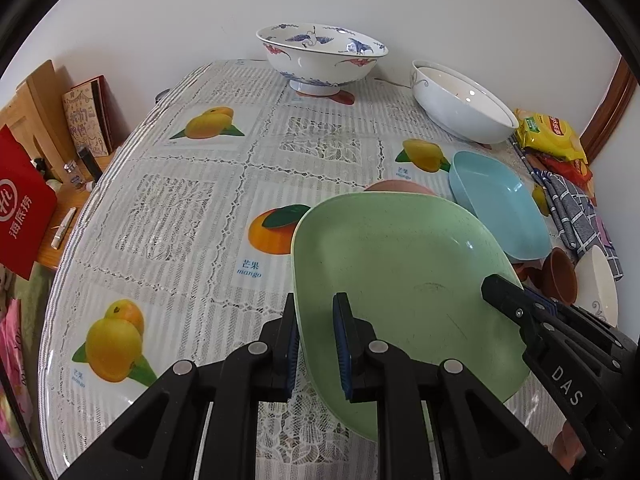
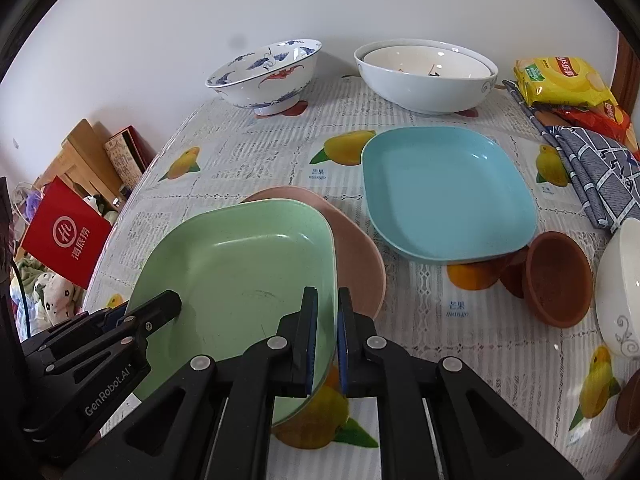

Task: Organize plates and bowls
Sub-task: 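Open both grippers to release the green plate on the pink plate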

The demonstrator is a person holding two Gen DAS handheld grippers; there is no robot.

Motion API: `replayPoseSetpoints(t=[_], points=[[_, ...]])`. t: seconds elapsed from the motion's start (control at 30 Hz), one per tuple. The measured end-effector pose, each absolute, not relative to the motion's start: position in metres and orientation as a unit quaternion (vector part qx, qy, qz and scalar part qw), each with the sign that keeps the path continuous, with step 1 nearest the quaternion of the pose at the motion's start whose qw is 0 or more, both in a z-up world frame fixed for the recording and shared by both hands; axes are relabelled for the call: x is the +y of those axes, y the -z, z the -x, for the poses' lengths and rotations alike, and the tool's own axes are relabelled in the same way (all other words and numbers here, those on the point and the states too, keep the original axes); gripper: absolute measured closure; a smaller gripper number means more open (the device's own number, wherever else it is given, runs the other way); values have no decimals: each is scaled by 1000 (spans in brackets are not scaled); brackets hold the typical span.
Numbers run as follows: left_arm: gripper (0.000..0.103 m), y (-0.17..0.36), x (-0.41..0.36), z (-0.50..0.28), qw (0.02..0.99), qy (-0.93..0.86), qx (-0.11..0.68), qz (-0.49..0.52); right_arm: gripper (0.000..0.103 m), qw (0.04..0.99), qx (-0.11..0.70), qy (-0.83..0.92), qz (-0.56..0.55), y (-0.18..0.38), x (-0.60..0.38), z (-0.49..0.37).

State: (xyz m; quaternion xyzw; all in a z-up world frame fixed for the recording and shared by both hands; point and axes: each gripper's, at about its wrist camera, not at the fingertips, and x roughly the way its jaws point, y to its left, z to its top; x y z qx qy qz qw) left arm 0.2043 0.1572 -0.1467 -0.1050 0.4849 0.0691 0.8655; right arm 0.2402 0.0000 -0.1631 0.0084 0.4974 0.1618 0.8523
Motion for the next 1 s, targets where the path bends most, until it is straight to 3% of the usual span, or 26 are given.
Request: replayPoseSetpoints(t=[0.63,0.73,0.83,0.9,1.0], points=[[87,149,153,-215,867,-67,483,101,91,851,497,-169,4,174,1,-274],[85,150,150,-215,868,-70,482,90,83,856,485,-178,8,168,-3,-271],[77,150,150,-217,864,-67,489,97,65,864,474,-169,17,161,-10,-265],[63,151,148,-216,864,-69,489,98,64,863,475,-172,8,158,-16,-260],[59,149,144,-213,867,-63,486,92,64,855,487,-176,-10,158,-21,-251]])
